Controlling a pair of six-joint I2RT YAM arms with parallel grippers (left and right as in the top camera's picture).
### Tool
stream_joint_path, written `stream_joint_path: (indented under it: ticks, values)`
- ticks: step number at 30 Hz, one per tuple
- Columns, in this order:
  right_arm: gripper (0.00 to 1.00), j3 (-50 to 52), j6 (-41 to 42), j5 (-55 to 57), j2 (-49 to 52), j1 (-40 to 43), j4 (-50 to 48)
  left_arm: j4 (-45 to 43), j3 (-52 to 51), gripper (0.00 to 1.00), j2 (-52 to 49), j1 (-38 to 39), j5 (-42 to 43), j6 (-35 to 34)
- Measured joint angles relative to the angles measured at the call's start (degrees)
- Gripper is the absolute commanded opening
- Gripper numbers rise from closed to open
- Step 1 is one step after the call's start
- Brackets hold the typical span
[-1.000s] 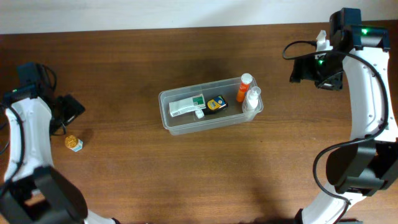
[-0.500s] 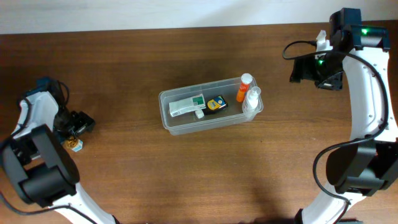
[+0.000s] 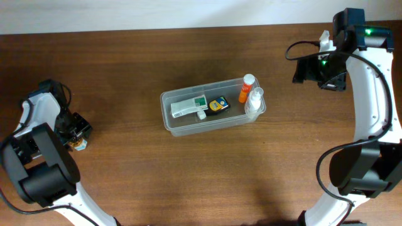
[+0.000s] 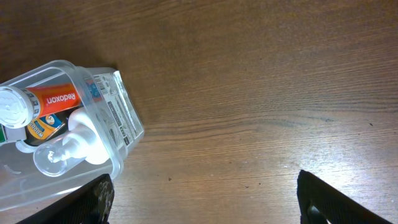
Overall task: Pack container
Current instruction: 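Grasp the small amber pill bottle with the left gripper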
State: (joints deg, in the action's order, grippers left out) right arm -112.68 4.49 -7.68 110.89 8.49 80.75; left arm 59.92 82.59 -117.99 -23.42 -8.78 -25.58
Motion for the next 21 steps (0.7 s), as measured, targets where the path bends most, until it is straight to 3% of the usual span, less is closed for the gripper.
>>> stream_joint_path:
  ticks: [13, 21]
  values:
    - [0.86, 0.0, 0.0, 0.0, 0.0, 0.0, 0.0, -0.8, 0.0, 0.32, 0.0, 0.0, 0.1, 0.0]
    - [0.86, 0.0, 0.0, 0.0, 0.0, 0.0, 0.0, -0.8, 0.1, 0.27, 0.4, 1.2, 0.3, 0.0]
